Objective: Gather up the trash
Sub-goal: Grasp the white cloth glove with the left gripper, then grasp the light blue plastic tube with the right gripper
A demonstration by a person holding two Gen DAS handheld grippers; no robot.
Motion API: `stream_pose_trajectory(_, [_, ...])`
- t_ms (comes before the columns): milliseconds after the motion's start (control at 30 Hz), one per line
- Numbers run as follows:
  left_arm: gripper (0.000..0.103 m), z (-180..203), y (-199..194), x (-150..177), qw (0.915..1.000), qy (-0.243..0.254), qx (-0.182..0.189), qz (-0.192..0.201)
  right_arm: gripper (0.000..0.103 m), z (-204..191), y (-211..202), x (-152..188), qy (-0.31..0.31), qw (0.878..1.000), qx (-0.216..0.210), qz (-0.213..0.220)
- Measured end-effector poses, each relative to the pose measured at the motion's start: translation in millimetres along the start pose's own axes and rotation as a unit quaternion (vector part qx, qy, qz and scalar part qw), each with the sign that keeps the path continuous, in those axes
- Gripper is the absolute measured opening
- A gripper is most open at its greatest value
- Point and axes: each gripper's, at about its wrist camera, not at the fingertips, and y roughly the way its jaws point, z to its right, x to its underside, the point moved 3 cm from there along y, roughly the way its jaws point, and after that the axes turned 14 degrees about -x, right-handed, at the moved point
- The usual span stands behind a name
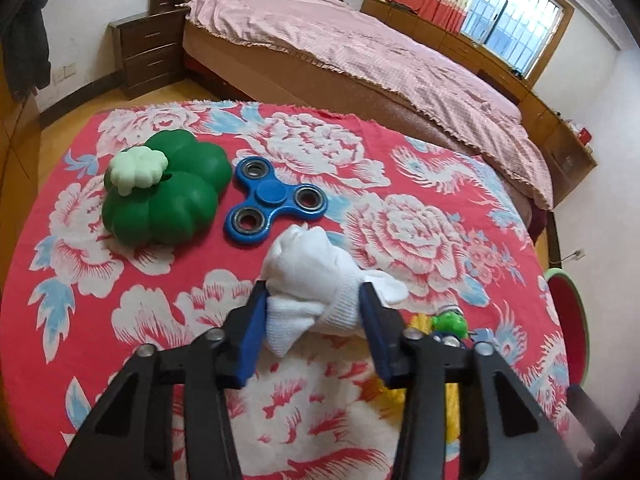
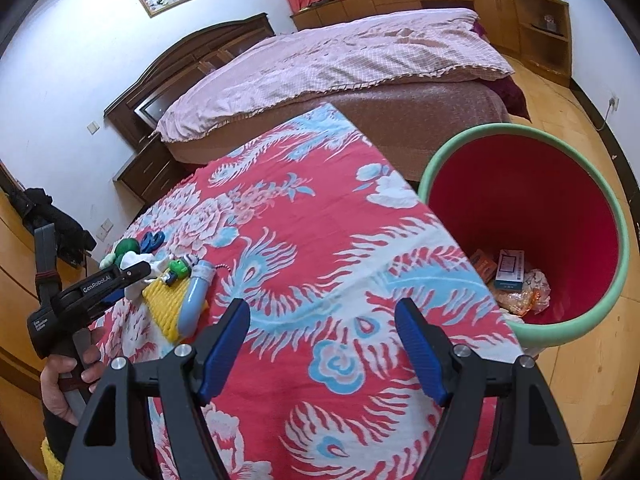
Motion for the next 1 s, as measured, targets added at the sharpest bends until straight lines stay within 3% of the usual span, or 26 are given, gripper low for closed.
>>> stream_pose_trajectory(200, [0.037,-8.2,-17.7,8.6,0.9999,-0.005,-0.002,0.012,0.077,-15.0,12.1,-1.1,-0.016,1.0,-0.01,-0.012])
stream_pose_trajectory(567, [0.037,-33.6,-60.4,31.2,0.998,-0.024,-0.021,0.054,0.062,-58.7,55.4,2.0,-0.044,0.996,-0.047,-0.062])
stream_pose_trajectory(733, [0.037,-41.0,-67.7,41.0,0.9973,-0.033,-0.025,0.06,0.044,-73.5,76.5,3.7,-0.051,0.994,-0.059,-0.08])
stream_pose_trajectory(967, [0.037,-40.6,-68.0,48.9,0.9977,-0.035,-0.014,0.056,0.032,-80.4,89.4,7.3,-0.044,0.992,-0.075,-0.091])
stream_pose_trajectory(1000, [0.037,-40.0,-68.7,49.4,0.9978,-0.034,-0.012,0.056,0.026,-81.7,89.0,7.5,-0.045,0.992,-0.078,-0.09])
